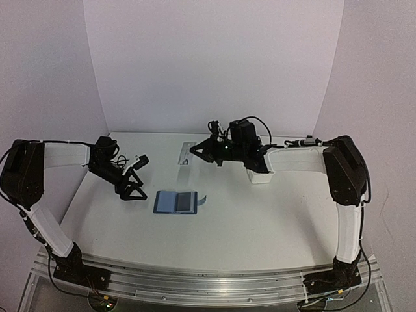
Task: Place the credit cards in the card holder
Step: Insert the credit card into the card holder.
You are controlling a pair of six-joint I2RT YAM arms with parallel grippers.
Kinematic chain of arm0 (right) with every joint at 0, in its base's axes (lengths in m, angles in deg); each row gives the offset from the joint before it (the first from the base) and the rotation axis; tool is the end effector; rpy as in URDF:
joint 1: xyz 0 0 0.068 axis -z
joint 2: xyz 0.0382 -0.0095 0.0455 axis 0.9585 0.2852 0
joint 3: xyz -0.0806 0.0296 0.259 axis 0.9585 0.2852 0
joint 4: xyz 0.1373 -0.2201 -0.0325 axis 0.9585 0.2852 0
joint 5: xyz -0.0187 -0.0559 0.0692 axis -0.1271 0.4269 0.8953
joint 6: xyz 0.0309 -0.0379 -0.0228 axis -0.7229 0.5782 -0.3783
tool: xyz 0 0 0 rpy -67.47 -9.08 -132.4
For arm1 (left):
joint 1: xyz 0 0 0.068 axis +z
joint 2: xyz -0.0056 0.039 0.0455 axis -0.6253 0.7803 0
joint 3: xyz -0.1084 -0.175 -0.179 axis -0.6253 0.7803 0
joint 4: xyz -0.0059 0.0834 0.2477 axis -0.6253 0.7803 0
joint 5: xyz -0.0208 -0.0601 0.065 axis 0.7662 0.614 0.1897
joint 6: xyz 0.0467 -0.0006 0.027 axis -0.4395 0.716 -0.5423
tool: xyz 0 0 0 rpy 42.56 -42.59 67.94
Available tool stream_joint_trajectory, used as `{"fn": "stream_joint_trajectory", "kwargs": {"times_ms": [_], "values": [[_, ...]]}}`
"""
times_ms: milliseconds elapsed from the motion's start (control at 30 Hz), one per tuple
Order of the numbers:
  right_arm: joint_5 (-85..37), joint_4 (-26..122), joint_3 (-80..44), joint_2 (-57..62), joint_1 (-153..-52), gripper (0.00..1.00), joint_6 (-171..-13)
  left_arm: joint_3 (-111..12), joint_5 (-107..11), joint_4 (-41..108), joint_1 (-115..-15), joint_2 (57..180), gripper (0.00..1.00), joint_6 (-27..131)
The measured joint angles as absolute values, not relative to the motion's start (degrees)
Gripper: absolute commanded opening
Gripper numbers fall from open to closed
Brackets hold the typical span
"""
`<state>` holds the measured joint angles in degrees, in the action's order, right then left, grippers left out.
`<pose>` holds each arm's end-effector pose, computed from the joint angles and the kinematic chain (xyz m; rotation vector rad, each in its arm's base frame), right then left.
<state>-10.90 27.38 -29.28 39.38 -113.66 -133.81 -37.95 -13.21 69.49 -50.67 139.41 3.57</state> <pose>0.3662 0.3265 0.2498 -0.1537 1.9847 1.3956 0.3064 -0.0898 0.1859 1.2008 2.2116 -0.8759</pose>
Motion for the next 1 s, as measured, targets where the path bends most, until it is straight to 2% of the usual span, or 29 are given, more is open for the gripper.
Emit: {"fn": "stream_joint_trajectory", "kwargs": {"times_ms": [167, 300, 533, 700, 833, 1000], "values": [[-11.5, 23.6, -23.3, 39.4, -118.4, 0.00, -143.7, -28.5, -12.9, 69.1, -51.6, 133.9, 0.94, -18.4], [-12.4, 22.0, -19.3, 39.4, -121.2, 0.00, -147.3, -25.4, -14.3, 67.3, -53.7, 133.9, 0.94, -27.5], [-13.1, 21.5, -15.7, 41.2, -122.7, 0.00, -148.6, -22.9, -17.7, 58.4, -58.0, 134.3, 0.90, -32.7], [-13.6, 20.3, -15.9, 44.6, -122.2, 0.00, -148.6, -23.0, -18.8, 55.2, -58.5, 136.5, 0.78, -34.5], [-13.7, 18.8, -16.1, 48.5, -121.7, 0.00, -148.6, -24.3, -19.5, 54.6, -58.8, 139.0, 0.77, -30.0], [-13.9, 17.9, -16.1, 49.7, -121.3, 0.00, -148.6, -33.0, -17.8, 53.4, -57.8, 141.0, 0.79, -1.2]]}}
